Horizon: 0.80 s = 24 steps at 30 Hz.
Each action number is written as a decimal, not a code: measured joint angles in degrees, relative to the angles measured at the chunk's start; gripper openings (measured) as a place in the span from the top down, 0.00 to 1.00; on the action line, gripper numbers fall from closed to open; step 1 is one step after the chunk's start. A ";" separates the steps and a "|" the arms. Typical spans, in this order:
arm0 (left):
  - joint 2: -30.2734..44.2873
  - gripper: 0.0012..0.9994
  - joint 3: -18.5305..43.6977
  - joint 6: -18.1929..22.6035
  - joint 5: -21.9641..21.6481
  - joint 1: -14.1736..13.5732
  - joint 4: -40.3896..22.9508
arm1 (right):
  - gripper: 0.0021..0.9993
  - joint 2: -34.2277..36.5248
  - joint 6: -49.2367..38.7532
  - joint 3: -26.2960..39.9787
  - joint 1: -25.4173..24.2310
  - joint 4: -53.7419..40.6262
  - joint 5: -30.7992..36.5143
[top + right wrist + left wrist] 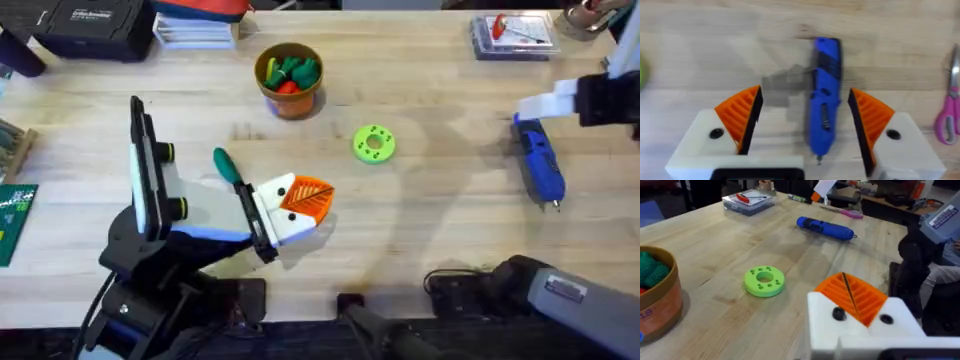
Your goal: Pick up the gripper from the table and insert it into the empty holder that is missing its gripper. Then pick up a screw, insert it into the mounting hole, and use the screwdriver to tighten it. Finally, clean up the table by picking up the vegetable and placing it into the bucket.
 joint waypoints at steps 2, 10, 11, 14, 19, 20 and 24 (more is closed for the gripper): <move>0.00 0.99 0.00 0.00 0.00 0.00 -0.02 | 0.01 3.22 -1.98 0.00 -3.36 2.15 0.10; 0.00 0.99 0.00 0.00 0.00 0.00 0.00 | 0.01 17.09 -11.85 0.00 -7.47 3.83 0.61; -0.02 0.99 0.00 0.00 0.00 0.00 -0.02 | 0.01 18.78 -12.91 0.00 -7.47 4.65 0.63; -0.01 0.99 0.00 0.00 0.00 0.00 0.00 | 0.01 22.58 -14.87 0.00 -7.45 7.31 0.63; 0.00 0.99 0.00 0.00 0.00 0.00 0.00 | 0.02 26.35 -15.91 0.00 -7.45 8.96 0.51; 0.00 0.99 0.00 0.00 0.00 0.00 0.00 | 0.05 26.83 -16.02 0.00 -7.45 9.02 0.06; 0.00 0.99 0.00 0.00 0.00 0.00 0.00 | 0.25 27.10 -16.40 0.00 -7.45 10.44 -1.93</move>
